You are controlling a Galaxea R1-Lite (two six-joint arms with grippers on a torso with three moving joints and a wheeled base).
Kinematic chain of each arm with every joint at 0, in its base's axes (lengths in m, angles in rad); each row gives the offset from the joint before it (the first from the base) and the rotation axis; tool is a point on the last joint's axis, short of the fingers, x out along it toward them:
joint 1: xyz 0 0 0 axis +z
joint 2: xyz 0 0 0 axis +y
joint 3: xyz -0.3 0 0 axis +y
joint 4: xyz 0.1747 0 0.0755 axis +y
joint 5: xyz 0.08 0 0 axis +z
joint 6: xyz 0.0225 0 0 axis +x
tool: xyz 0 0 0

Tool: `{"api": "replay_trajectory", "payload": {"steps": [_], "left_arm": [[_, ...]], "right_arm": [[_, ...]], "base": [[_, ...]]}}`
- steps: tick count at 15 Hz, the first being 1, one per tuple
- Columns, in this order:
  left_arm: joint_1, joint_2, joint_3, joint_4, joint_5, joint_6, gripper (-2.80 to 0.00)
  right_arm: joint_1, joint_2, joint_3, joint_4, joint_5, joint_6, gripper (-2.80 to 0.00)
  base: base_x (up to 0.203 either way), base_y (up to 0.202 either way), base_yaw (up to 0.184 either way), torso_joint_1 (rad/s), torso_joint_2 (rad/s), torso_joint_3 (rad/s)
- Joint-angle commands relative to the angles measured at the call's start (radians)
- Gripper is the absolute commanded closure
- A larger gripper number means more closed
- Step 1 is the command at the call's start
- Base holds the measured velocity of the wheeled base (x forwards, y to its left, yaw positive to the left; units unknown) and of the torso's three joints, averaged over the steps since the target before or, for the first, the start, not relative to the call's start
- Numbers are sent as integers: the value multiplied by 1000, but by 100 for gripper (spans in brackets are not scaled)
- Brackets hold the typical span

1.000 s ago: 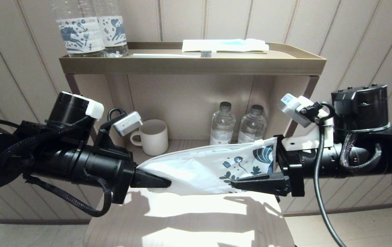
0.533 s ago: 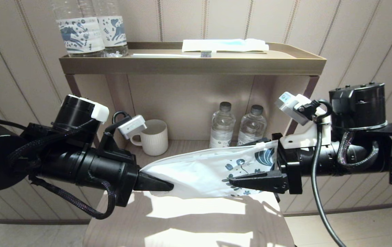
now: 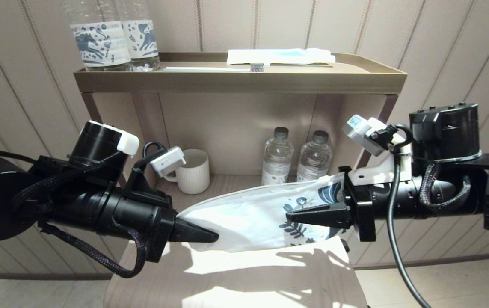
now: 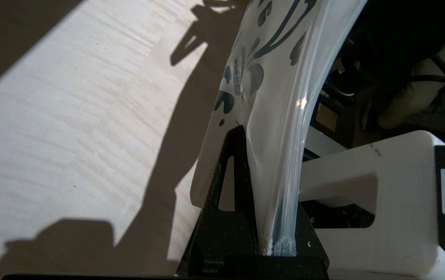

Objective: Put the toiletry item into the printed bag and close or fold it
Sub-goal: Hand it to the other hand

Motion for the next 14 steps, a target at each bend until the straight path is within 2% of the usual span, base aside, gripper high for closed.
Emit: {"api": "replay_trajectory", "payload": {"steps": [1,12,13,14], "left_arm": [[-6,6,8,0,-4,17,0],[-24,35,12,-5,-4,30,0],[-24,35,13,-5,-4,30,-280],[-25,32,16,-6,-3,30,-280]], "right_arm": [[1,0,-3,-1,5,-1,0],[2,-9,6,-2,5,-3,0],[2,-11,7,-2,5,-3,0],[2,-11,8,-2,5,-4,0]], "base": [[0,0,0,0,0,0],[0,0,0,0,0,0],[0,0,0,0,0,0],[0,0,0,0,0,0]]}}
